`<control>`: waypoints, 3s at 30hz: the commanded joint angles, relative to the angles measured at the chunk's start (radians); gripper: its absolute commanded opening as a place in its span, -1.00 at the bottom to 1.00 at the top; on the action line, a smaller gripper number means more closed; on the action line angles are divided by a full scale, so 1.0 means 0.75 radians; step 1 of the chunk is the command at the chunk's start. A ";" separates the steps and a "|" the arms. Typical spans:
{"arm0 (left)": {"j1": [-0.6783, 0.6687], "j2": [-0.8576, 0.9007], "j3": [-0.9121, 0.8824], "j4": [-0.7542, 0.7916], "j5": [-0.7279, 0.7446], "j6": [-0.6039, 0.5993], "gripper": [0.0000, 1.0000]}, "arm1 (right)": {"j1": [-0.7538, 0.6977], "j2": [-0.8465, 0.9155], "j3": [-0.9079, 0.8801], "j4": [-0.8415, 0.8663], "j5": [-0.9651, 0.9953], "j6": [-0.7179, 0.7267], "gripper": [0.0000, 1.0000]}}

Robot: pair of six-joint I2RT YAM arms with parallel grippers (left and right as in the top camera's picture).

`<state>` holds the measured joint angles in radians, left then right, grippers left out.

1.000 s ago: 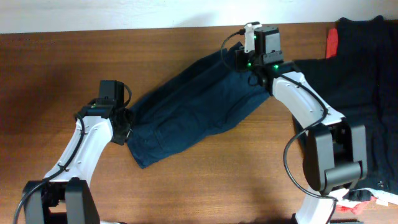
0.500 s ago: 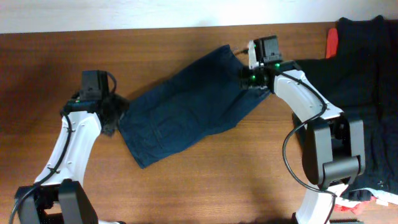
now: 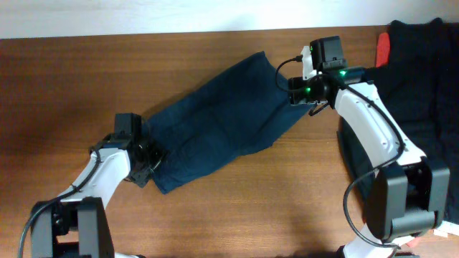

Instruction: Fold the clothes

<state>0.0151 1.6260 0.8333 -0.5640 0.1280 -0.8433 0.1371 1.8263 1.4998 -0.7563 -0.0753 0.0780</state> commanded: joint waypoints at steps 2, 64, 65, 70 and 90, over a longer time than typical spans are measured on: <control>-0.003 0.116 -0.060 0.124 0.047 0.021 0.00 | -0.010 -0.033 0.010 -0.063 0.011 0.006 0.17; -0.189 -0.073 0.989 -0.764 -0.006 0.478 -0.99 | 0.160 0.276 -0.237 -0.001 -0.308 -0.104 -0.76; -0.227 -0.070 0.989 -0.741 0.021 0.464 -0.99 | 0.175 0.284 -0.251 0.014 -0.308 -0.104 -0.76; -0.391 -0.002 0.989 -0.667 0.020 0.331 -0.99 | 0.251 0.299 -0.253 0.032 -0.305 -0.104 -0.76; -0.620 0.310 0.990 -0.205 0.237 0.308 -0.31 | 0.268 0.293 -0.214 -0.083 -0.290 -0.084 -0.64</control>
<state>-0.4450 1.8572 1.5543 -0.7448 0.2379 -0.6159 0.3420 2.0315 1.3247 -0.7811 -0.3141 0.0116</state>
